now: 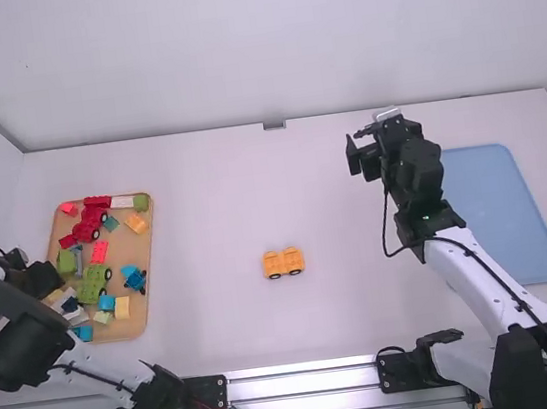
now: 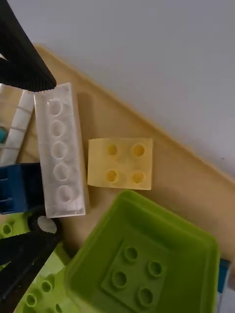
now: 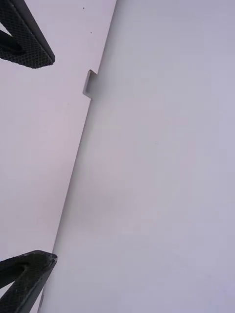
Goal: Assemble lego blocks to make yellow taxi
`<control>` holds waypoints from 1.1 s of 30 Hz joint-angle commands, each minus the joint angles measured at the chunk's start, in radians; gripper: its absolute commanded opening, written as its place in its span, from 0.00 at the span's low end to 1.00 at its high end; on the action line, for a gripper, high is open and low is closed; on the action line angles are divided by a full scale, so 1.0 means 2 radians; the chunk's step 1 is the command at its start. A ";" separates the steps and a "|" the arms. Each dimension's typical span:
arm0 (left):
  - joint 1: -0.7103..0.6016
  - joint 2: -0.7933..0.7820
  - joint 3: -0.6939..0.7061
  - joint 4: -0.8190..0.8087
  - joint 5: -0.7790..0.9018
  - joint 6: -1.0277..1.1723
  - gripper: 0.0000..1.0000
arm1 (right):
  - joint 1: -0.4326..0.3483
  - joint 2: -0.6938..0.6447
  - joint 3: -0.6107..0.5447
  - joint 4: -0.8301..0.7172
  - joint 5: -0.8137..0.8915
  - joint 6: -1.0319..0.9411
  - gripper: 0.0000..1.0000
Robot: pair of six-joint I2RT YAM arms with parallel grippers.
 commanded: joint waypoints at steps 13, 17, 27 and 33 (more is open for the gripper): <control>0.004 0.038 -0.002 0.038 0.015 -0.027 0.64 | -0.001 0.004 0.019 -0.004 0.001 0.001 0.99; 0.003 0.038 -0.002 0.049 0.019 -0.029 0.60 | -0.001 0.004 0.019 -0.006 0.001 0.001 0.99; 0.001 0.040 -0.002 0.054 0.027 -0.019 0.58 | -0.001 0.004 0.019 -0.013 0.001 0.001 0.99; 0.004 0.058 -0.002 0.061 0.024 -0.021 0.56 | -0.001 0.004 0.019 -0.019 0.001 0.001 0.99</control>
